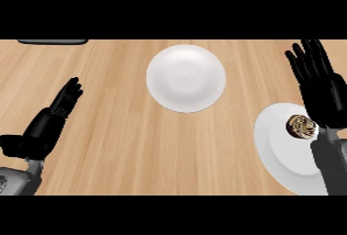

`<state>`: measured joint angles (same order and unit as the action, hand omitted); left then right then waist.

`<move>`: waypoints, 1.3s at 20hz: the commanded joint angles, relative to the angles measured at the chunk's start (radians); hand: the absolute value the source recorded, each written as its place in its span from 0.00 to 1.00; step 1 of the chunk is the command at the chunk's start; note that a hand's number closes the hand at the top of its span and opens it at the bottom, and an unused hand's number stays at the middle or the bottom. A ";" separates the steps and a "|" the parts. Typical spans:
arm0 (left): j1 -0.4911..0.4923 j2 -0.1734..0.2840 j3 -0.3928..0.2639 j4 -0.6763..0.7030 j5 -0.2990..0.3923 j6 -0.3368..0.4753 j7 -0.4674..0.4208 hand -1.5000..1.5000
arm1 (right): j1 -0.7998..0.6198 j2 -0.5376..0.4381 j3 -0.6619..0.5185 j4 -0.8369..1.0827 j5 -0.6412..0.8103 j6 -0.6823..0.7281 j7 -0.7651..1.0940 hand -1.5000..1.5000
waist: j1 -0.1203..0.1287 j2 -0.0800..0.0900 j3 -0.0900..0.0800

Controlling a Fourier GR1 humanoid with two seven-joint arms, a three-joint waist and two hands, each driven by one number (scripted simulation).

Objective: Pick the cupcake from the plate and place it in the plate

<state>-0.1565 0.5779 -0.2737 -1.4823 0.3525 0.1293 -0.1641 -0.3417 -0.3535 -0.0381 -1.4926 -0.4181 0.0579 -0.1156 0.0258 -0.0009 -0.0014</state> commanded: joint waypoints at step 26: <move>-0.019 -0.124 0.047 0.104 -0.011 0.094 0.226 0.50 | -0.044 -0.450 -0.008 0.902 0.558 0.355 -0.893 0.00 | -0.003 0.008 0.004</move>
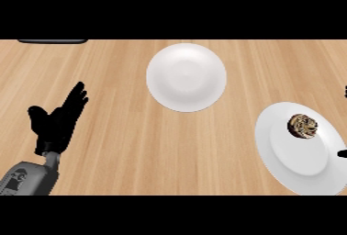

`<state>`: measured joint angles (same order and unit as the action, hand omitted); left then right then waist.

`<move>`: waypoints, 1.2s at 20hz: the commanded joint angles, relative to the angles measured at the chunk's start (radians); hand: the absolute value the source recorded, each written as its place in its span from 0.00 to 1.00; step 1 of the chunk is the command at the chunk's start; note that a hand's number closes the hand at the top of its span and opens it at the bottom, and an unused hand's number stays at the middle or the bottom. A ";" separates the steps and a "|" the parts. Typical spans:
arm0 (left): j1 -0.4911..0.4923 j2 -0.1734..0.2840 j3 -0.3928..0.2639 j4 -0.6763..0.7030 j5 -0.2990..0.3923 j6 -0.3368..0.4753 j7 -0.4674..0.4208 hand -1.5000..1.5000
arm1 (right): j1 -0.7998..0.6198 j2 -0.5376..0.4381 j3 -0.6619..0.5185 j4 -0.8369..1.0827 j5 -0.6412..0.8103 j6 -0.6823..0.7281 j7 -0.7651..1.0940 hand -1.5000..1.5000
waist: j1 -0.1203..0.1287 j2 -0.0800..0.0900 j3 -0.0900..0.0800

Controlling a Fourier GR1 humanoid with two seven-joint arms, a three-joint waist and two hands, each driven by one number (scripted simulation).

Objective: Pick the cupcake from the plate and place it in the plate

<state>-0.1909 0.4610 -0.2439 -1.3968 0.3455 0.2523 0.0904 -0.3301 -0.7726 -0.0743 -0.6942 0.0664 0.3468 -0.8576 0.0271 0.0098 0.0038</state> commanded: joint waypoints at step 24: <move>0.023 -0.066 0.114 0.032 -0.107 -0.099 -0.001 0.50 | -0.229 0.079 0.244 0.169 0.490 -0.104 0.120 0.00 | -0.013 -0.007 -0.003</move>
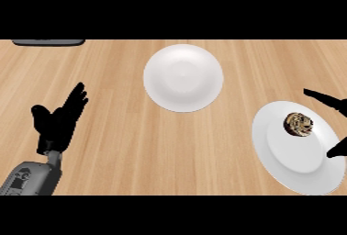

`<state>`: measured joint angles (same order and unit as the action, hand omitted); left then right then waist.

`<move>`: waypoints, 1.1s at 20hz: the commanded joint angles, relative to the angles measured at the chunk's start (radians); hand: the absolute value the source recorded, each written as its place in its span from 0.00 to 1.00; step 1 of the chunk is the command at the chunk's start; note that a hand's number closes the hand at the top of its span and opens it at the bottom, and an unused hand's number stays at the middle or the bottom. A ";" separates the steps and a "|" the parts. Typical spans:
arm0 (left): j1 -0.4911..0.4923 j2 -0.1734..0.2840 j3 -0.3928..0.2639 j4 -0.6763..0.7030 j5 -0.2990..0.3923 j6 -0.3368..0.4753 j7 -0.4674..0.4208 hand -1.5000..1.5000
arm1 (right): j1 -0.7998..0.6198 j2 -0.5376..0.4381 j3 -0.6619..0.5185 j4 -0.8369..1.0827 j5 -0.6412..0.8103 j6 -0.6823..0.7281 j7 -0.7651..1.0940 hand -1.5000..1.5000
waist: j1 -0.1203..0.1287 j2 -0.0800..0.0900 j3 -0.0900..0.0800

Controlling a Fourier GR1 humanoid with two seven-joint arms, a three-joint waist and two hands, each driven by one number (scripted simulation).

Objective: Pick the cupcake from the plate and place it in the plate

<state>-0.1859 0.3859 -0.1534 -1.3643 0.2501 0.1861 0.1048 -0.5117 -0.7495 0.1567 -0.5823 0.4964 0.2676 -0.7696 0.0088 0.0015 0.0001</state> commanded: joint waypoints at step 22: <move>-0.043 -0.092 0.115 0.083 -0.120 -0.084 -0.017 0.50 | -0.115 0.141 0.026 0.100 0.298 -0.011 0.056 1.00 | -0.008 0.001 0.000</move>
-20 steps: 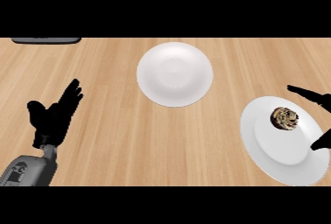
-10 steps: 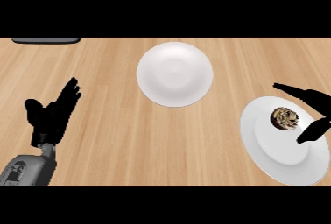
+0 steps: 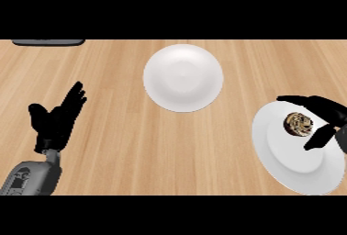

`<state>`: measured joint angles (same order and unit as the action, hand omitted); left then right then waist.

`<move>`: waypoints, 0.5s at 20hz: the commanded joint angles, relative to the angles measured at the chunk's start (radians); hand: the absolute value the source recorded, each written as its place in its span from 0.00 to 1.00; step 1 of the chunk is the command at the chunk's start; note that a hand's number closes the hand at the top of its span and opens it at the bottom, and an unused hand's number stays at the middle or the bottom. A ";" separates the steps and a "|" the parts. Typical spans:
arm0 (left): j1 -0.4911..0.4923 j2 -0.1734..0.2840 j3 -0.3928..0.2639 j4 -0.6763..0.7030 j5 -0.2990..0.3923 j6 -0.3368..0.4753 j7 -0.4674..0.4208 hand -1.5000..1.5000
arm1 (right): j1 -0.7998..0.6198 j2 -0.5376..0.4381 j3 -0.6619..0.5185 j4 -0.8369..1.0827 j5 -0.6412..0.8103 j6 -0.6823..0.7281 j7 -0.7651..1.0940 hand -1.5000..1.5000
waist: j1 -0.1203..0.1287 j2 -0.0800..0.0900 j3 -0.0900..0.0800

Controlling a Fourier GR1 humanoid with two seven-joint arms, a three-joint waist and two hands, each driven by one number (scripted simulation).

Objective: Pick the cupcake from the plate and place it in the plate

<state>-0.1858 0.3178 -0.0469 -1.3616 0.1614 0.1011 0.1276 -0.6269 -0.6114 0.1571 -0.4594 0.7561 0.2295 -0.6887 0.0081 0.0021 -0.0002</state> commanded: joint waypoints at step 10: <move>0.040 -0.052 0.000 -0.050 -0.042 -0.011 -0.006 0.50 | -0.022 0.071 -0.021 0.048 0.053 -0.031 -0.102 1.00 | 0.003 0.001 0.001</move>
<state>-0.1575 0.2960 -0.0318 -1.3989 0.1366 0.0877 0.1401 -0.6413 -0.5819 0.1588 -0.4426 0.8207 0.1934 -0.7743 0.0095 -0.0043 -0.0122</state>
